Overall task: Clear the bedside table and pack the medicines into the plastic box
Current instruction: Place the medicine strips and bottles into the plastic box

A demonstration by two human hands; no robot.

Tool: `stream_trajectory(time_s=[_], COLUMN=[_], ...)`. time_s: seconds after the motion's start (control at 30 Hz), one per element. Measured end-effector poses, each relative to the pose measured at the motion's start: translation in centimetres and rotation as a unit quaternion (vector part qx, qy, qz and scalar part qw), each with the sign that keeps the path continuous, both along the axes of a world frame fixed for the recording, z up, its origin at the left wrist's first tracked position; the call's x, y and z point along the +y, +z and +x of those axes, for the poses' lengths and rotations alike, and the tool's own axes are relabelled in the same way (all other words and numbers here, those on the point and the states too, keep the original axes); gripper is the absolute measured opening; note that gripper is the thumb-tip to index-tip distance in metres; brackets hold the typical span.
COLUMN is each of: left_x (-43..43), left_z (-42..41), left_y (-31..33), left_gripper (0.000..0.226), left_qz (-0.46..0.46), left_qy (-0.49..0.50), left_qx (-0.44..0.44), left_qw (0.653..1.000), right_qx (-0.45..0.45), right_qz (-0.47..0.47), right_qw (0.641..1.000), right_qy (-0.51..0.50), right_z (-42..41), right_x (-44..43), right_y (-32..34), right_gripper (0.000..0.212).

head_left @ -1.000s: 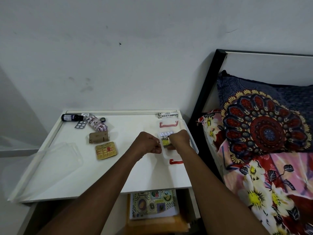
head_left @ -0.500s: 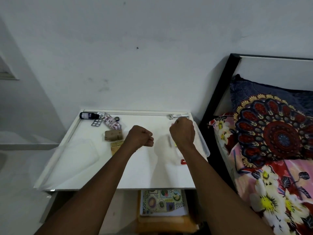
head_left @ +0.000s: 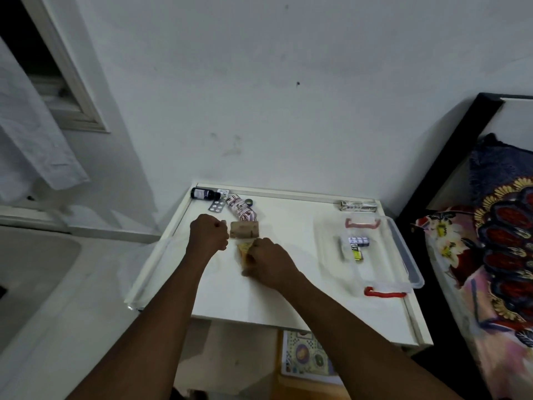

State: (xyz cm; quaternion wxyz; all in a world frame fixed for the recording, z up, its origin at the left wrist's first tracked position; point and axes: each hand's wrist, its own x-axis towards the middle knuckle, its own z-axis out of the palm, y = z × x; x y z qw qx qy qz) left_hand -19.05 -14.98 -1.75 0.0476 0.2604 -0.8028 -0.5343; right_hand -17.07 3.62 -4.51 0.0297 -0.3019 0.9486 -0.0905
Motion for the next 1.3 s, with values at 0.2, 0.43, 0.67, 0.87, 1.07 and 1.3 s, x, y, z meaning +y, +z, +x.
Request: stream_trajectory(time_s=[0.2, 0.43, 0.67, 0.87, 1.07, 1.3], left_x=[0.8, 5.0, 10.9, 12.8, 11.5, 11.1], left_z=[-0.4, -1.0, -2.8, -3.6, -3.8, -3.2], left_y=[0.0, 0.7, 0.9, -0.2, -0.5, 0.4], left_gripper=[0.029, 0.025, 0.029, 0.031, 0.031, 0.033], left_qz=[-0.062, -0.151, -0.125, -0.201, -0.221, -0.227], left_qy=[-0.059, -0.166, -0.212, -0.278, -0.271, -0.273], left_qx=[0.007, 0.041, 0.094, 0.113, 0.107, 0.11], left_qw=[0.996, 0.974, 0.965, 0.932, 0.931, 0.928], right_qx=[0.092, 0.038, 0.081, -0.028, -0.052, -0.015], right_qz=[-0.013, -0.059, -0.252, -0.062, 0.05, 0.121], right_qw=[0.994, 0.997, 0.933, 0.946, 0.957, 0.957], right_qy=[0.062, 0.041, -0.243, -0.318, -0.282, -0.264], right_z=[-0.7, -1.3, -10.9, -16.6, -18.1, -16.7], right_x=[1.9, 3.5, 13.1, 23.1, 22.2, 20.0], right_y=[-1.0, 0.5, 6.9, 6.1, 5.8, 7.0], right_gripper=[0.031, 0.03, 0.021, 0.041, 0.034, 0.032])
